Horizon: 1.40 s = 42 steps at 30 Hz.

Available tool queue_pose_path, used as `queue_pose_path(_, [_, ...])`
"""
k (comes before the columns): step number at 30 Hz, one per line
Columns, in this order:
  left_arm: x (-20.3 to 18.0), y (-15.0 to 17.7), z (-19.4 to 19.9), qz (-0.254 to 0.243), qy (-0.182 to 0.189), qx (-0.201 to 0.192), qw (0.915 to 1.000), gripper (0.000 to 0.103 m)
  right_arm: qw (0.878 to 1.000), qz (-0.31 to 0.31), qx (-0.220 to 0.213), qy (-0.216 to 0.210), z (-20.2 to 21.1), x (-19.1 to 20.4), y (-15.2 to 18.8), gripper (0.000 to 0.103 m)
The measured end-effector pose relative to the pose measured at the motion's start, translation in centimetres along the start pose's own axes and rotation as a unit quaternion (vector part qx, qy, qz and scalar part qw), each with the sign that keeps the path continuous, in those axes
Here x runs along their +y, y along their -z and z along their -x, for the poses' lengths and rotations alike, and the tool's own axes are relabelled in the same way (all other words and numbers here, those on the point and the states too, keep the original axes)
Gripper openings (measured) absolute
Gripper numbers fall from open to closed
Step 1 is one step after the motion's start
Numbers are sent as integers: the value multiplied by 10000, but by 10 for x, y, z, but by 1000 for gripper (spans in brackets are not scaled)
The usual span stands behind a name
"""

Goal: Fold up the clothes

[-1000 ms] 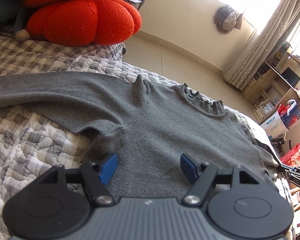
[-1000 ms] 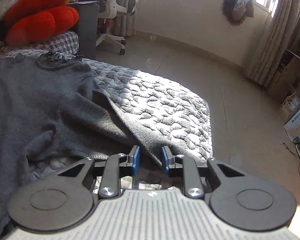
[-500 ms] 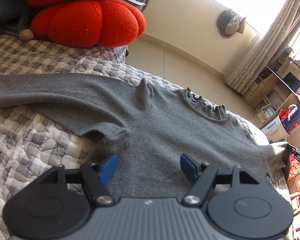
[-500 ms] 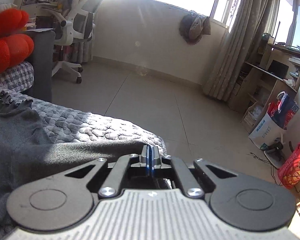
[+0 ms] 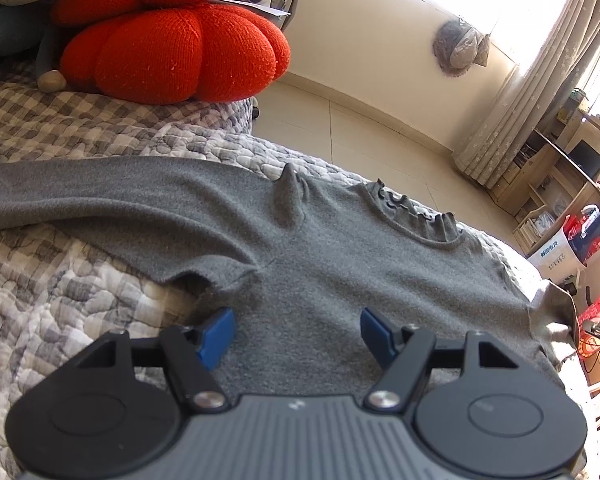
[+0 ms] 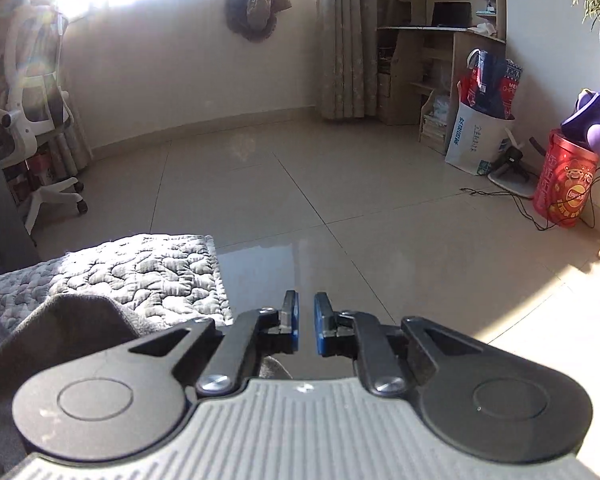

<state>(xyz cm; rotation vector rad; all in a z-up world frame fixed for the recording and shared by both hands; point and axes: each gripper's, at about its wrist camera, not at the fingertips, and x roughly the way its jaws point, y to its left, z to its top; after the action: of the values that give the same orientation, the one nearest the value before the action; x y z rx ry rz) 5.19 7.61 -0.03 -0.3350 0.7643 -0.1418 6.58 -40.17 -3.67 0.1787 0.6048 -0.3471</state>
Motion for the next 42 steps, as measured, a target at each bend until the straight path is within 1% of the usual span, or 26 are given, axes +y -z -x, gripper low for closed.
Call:
queue_pose_path(2, [-1, 0, 1, -4, -8, -4, 10000, 71, 9984, 358, 103, -416, 4, 2, 3, 13])
queue_pose_path(4, [-2, 1, 1, -16, -25, -15, 10000, 71, 9932, 866, 176, -761, 12, 12, 6, 15])
queue_pose_path(6, [-3, 2, 1, -34, -42, -16, 10000, 71, 9857, 1479, 224, -780, 16, 32, 15, 20])
queue_pose_path(7, [-3, 2, 1, -44, -49, -8, 10000, 71, 9826, 1706, 207, -711, 15, 41, 18, 30])
queue_pose_path(8, [-4, 3, 0, -53, -57, 0, 10000, 71, 9789, 1931, 190, -642, 15, 49, 21, 37])
queue_pose_path(9, [-4, 3, 0, -66, -69, 6, 10000, 71, 9765, 2065, 170, -592, 14, 54, 23, 37])
queue_pose_path(13, [-5, 5, 0, -107, -102, 4, 9999, 71, 9848, 1616, 135, -619, 5, 49, 17, 38])
queue_pose_path(14, [-5, 5, -1, -102, -104, 4, 9999, 71, 9852, 1607, 151, -578, 1, 49, 18, 37])
queue_pose_path(15, [-4, 5, -1, -99, -108, 6, 9999, 71, 9850, 1649, 157, -494, -2, 50, 21, 37])
queue_pose_path(16, [-4, 4, -2, -98, -112, 7, 9999, 71, 9851, 1685, 140, -316, -5, 49, 22, 37])
queue_pose_path(19, [-5, 4, -3, -123, -120, 5, 9999, 72, 9854, 1535, -46, 729, -18, 40, 18, 37])
queue_pose_path(20, [-6, 5, -3, -137, -122, 4, 9998, 72, 9853, 1419, -90, 950, -22, 36, 15, 37])
queue_pose_path(22, [-7, 5, -3, -169, -130, 4, 9998, 72, 9868, 1183, -120, 1103, -26, 27, 14, 37])
queue_pose_path(24, [-6, 5, -4, -175, -125, 8, 9998, 72, 9859, 1108, -177, 1239, -26, 21, 14, 37])
queue_pose_path(25, [-6, 4, -4, -164, -117, 10, 9998, 73, 9870, 1053, -200, 1196, -24, 17, 13, 37])
queue_pose_path(26, [-6, 4, -4, -152, -110, 12, 9998, 73, 9902, 957, -200, 995, -22, 13, 11, 37])
queue_pose_path(28, [-6, 4, -4, -140, -102, 14, 9998, 73, 9964, 779, -89, 309, -16, 9, 7, 39])
queue_pose_path(30, [-6, 4, -4, -141, -102, 17, 9998, 73, 9963, 842, 131, -128, -15, 11, 4, 39])
queue_pose_path(32, [-7, 4, -4, -143, -103, 17, 9998, 73, 9936, 1001, 372, -356, -15, 15, 4, 39])
queue_pose_path(34, [-7, 5, -4, -148, -104, 15, 9998, 73, 9914, 1116, 507, -451, -15, 19, 5, 39])
queue_pose_path(39, [-7, 5, -4, -138, -106, 11, 9998, 73, 9880, 1412, 543, -317, -12, 36, 10, 41])
queue_pose_path(42, [-9, 5, -5, -174, -114, 9, 9998, 74, 9932, 1086, 253, -326, -13, 46, 9, 41])
